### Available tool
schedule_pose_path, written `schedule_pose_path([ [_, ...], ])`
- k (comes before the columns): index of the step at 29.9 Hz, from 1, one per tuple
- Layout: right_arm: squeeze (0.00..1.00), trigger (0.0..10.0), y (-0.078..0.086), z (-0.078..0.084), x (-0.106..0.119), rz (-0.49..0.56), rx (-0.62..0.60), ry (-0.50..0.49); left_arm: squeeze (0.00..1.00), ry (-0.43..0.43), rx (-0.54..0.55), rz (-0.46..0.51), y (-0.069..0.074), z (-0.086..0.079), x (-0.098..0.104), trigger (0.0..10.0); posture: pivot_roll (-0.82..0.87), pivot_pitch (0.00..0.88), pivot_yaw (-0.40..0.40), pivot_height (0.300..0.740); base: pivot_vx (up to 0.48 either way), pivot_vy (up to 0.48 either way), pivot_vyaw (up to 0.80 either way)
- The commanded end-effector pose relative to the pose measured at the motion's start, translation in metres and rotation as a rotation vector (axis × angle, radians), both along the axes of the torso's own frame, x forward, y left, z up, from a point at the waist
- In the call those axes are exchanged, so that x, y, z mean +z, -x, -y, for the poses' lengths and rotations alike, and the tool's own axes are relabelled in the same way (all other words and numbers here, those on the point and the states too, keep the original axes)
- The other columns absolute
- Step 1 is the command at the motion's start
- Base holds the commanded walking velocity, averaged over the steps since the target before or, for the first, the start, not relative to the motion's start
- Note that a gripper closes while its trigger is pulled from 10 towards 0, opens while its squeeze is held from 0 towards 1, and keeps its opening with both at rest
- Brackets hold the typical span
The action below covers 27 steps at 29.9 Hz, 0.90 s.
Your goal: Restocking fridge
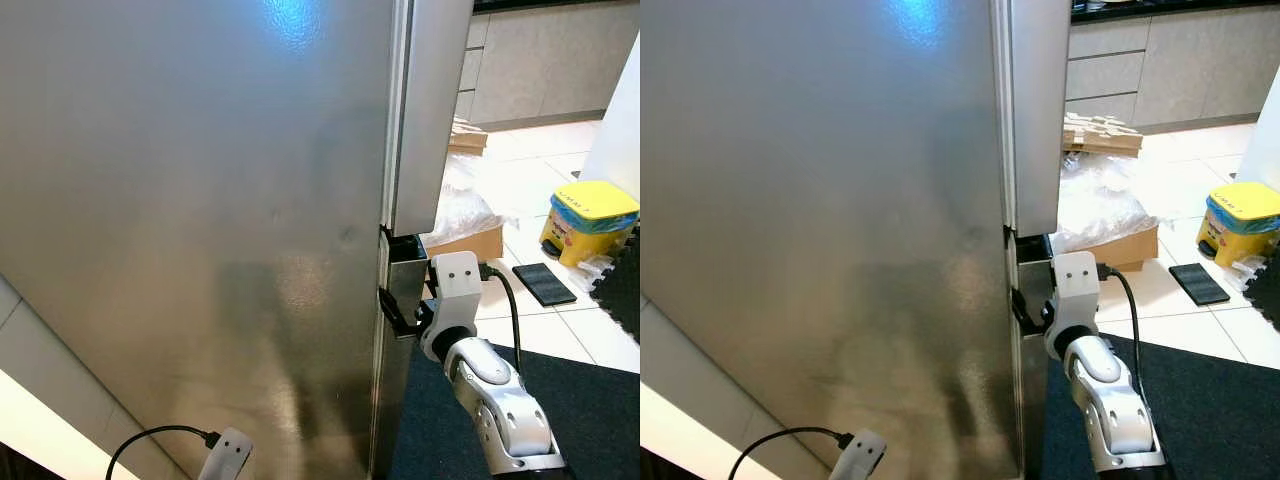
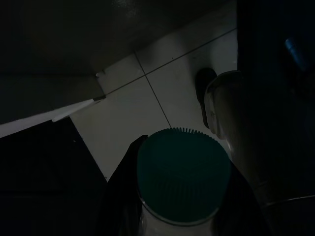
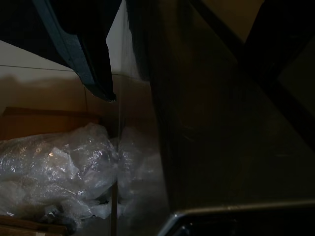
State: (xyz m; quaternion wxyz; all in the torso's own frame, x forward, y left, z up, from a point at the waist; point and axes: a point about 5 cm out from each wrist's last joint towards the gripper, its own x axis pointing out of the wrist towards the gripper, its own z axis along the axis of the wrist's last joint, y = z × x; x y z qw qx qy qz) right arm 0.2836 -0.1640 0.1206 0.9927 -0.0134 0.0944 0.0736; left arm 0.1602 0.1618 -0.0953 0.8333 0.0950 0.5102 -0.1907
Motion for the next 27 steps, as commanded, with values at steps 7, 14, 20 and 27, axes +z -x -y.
schedule_pose_path([
  [7,0.0,10.0,0.0,0.044,-0.001,-0.01,-0.245,0.087,0.0,-0.013,-0.023,-0.009,0.002,-0.001,-0.001,10.0,-0.17,0.0,0.108,0.74,0.0,0.0,0.0],
  [14,0.0,10.0,0.002,0.05,-0.002,-0.016,-0.272,0.099,0.0,-0.013,-0.028,-0.011,0.002,-0.001,-0.001,10.0,-0.17,0.0,0.109,0.74,0.0,0.0,0.0],
  [20,0.0,10.0,0.003,0.054,-0.003,-0.023,-0.294,0.107,0.0,-0.014,-0.03,-0.011,0.002,-0.001,-0.001,10.0,-0.17,0.0,0.108,0.74,0.0,0.0,0.0],
  [27,0.0,10.0,0.006,0.062,-0.004,-0.035,-0.336,0.116,0.0,-0.015,-0.032,-0.01,0.002,-0.002,-0.001,10.0,-0.17,0.0,0.113,0.74,0.0,0.0,0.0],
])
